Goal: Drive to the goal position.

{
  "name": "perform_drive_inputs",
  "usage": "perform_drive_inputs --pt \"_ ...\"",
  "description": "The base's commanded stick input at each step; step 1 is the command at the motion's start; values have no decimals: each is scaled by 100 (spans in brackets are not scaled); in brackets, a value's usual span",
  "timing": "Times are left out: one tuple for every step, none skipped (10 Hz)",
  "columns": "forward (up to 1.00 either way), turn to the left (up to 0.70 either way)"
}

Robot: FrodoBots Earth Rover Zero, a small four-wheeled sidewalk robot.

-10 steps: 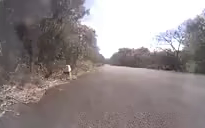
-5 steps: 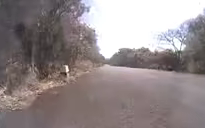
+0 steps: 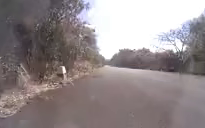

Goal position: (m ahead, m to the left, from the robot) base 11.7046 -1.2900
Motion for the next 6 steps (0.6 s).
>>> perform_drive_inputs --pt "50 0" --pt "50 0" --pt "50 0" --pt "50 0" --pt "50 0" --pt "50 0"
